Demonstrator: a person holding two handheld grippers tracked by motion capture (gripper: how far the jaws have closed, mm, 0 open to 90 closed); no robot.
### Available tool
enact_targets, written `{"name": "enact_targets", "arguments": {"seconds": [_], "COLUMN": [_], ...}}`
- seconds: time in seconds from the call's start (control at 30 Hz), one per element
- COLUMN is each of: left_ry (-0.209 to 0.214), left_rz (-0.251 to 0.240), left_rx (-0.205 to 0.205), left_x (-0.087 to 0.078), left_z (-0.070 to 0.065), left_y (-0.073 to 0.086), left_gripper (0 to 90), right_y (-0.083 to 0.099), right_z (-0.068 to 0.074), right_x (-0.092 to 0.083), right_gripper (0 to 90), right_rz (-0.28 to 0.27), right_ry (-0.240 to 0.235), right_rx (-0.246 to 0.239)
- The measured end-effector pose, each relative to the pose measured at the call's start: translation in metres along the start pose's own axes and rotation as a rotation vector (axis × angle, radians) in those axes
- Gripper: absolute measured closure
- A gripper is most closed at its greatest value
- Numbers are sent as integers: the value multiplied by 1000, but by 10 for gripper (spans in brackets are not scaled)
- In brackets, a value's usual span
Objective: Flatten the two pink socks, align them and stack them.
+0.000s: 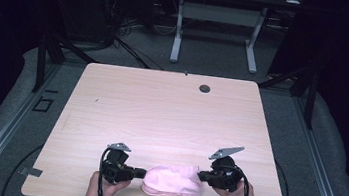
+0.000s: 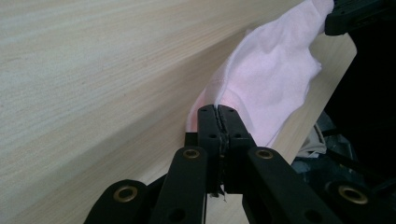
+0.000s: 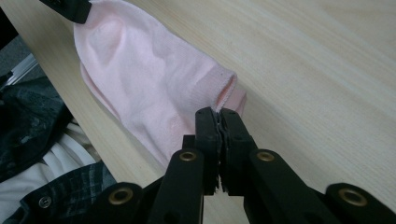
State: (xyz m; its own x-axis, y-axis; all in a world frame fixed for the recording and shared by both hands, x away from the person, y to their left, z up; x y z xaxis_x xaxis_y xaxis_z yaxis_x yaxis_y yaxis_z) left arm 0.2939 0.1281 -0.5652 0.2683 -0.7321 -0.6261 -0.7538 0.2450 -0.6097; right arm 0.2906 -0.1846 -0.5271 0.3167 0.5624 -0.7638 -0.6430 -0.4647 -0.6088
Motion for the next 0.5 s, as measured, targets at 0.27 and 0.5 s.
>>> {"name": "enact_targets", "arguments": {"seconds": [0.27,0.5], "left_ry": [-23,-27], "left_rz": [52,62], "left_rx": [1,-2], "left_x": [11,15], "left_z": [7,8], "left_y": [1,2], "left_gripper": [886,832], "right_y": [0,3], "right_z": [-5,-13], "right_x": [21,34], "right_gripper": [864,762], "right_rz": [67,90], "right_ry": [31,20], "right_rx": [6,30]}}
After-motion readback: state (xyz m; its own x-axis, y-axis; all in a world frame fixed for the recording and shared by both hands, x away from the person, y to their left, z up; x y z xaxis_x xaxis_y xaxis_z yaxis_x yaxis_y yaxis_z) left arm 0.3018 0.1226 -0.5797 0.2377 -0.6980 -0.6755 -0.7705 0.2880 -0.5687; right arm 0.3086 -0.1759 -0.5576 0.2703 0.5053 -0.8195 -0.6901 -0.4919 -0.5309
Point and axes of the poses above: each handheld gripper's, and its own axes: x roughly forward along the jaws, y roughly out of its underside, z roughly to its left, the point moved 2 cm from there along x, roughly forward along the jaws, and after that the axes turned 4 degrees about -z, right-handed, at the moved point
